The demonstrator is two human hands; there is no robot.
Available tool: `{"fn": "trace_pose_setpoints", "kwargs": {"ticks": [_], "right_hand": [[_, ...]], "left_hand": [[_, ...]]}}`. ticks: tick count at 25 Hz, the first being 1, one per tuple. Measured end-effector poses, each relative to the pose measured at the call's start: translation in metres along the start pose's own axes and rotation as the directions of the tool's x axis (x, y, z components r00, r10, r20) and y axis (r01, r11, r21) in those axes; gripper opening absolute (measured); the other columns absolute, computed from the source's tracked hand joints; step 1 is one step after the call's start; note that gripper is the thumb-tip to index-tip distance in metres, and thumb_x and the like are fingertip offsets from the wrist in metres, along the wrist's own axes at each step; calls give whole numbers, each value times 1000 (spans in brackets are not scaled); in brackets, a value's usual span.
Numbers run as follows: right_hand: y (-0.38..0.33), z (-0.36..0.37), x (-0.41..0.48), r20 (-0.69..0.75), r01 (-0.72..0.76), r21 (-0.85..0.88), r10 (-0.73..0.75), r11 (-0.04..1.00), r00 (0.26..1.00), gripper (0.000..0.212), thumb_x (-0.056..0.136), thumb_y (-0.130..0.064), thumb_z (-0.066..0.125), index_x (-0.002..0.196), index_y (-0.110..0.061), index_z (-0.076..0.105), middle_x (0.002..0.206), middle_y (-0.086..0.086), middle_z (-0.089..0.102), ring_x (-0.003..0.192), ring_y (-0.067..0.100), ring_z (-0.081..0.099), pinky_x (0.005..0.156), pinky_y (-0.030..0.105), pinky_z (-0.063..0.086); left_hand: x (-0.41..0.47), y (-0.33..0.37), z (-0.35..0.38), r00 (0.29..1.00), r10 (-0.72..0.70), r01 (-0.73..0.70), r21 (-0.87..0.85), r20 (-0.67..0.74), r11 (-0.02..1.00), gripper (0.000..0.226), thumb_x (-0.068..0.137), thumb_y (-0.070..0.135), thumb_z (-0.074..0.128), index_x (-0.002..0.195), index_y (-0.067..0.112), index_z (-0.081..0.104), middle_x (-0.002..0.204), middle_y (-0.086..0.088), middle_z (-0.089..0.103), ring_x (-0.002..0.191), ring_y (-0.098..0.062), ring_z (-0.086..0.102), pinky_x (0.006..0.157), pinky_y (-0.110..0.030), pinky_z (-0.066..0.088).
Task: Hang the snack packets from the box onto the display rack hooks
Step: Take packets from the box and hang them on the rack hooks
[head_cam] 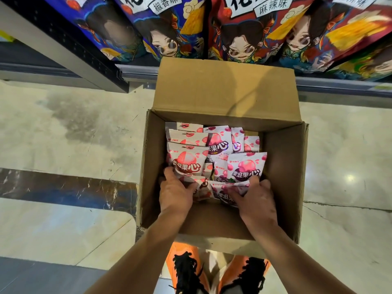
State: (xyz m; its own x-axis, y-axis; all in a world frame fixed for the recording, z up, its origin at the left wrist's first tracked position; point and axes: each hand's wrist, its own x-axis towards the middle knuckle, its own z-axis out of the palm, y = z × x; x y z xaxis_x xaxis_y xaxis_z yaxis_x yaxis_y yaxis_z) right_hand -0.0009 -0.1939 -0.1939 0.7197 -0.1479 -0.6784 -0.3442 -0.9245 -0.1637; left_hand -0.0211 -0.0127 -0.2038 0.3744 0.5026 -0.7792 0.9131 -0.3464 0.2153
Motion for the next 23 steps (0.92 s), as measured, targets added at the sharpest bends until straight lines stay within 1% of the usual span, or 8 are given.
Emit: {"fn": "trace_pose_setpoints", "kwargs": {"ticks": [3, 5, 7, 9, 12, 16, 19, 23], "right_hand": [[-1, -3, -2, -14, 118, 10, -118, 993, 993, 51, 91, -57, 61, 124, -17, 55, 120, -1, 56, 113, 17, 54, 73, 15, 42], [-2, -7, -3, 34, 95, 228, -105, 969, 994, 37, 92, -48, 66, 116, -21, 58, 108, -8, 65, 99, 8, 64, 55, 7, 39], [-4, -13, -5, 84, 35, 437, -80, 899, 993, 30, 93, -40, 67, 115, -21, 59, 100, -11, 69, 84, -1, 66, 49, 7, 44], [-6, -22, -11, 117, -32, 600, -48, 800, 992, 28, 93, -33, 70, 115, -18, 62, 97, -10, 71, 77, -2, 67, 50, 8, 47], [-11, -46, -21, 108, -44, 710, -47, 703, 993, 31, 86, -37, 76, 111, -22, 65, 94, -16, 72, 75, -5, 70, 55, 11, 52], [-34, -112, -45, 103, -37, 787, -72, 616, 992, 42, 65, -52, 76, 100, -31, 68, 94, -11, 78, 82, 9, 76, 68, 31, 63], [-60, -186, -80, 11, 70, 833, -144, 549, 990, 30, 73, -43, 78, 98, -28, 72, 89, -12, 78, 82, 10, 76, 71, 29, 60], [-104, -297, -141, -55, 178, 873, -271, 454, 961, 25, 87, -25, 75, 110, -17, 74, 97, -4, 79, 90, 14, 76, 70, 24, 60]], "left_hand": [[-5, -2, 2, 999, 44, -44, 156, 7, 987, 63, 92, 30, 78, 142, 24, 39, 144, -15, 42, 132, -37, 49, 109, -44, 47], [-8, -2, 0, 995, 104, -98, 255, -7, 962, 54, 94, 29, 76, 139, 25, 48, 151, -8, 36, 135, -34, 45, 108, -42, 45], [-10, -1, -3, 982, 187, -172, 266, -33, 949, 46, 93, 33, 78, 132, 24, 57, 144, -1, 49, 131, -28, 48, 106, -41, 47], [-15, -1, -9, 977, 212, -204, 169, -35, 964, 41, 91, 35, 79, 125, 23, 59, 126, 1, 65, 123, -22, 57, 101, -40, 53], [-28, 4, -27, 975, 220, -215, -154, 18, 965, 45, 92, 27, 78, 130, 25, 54, 114, 14, 66, 114, -6, 62, 89, -22, 56], [-71, 34, -75, 960, 267, -197, -489, 78, 850, 37, 86, 31, 84, 119, 27, 70, 101, 22, 76, 100, 5, 72, 88, -18, 58], [-125, 76, -135, 950, 307, -200, -647, 56, 736, 26, 83, 33, 84, 108, 31, 77, 99, 16, 81, 96, -4, 77, 91, -32, 61], [-213, 134, -233, 894, 447, -311, -760, -31, 570, 24, 93, 20, 75, 116, 20, 77, 107, 1, 81, 103, -19, 78, 92, -40, 60]]}}
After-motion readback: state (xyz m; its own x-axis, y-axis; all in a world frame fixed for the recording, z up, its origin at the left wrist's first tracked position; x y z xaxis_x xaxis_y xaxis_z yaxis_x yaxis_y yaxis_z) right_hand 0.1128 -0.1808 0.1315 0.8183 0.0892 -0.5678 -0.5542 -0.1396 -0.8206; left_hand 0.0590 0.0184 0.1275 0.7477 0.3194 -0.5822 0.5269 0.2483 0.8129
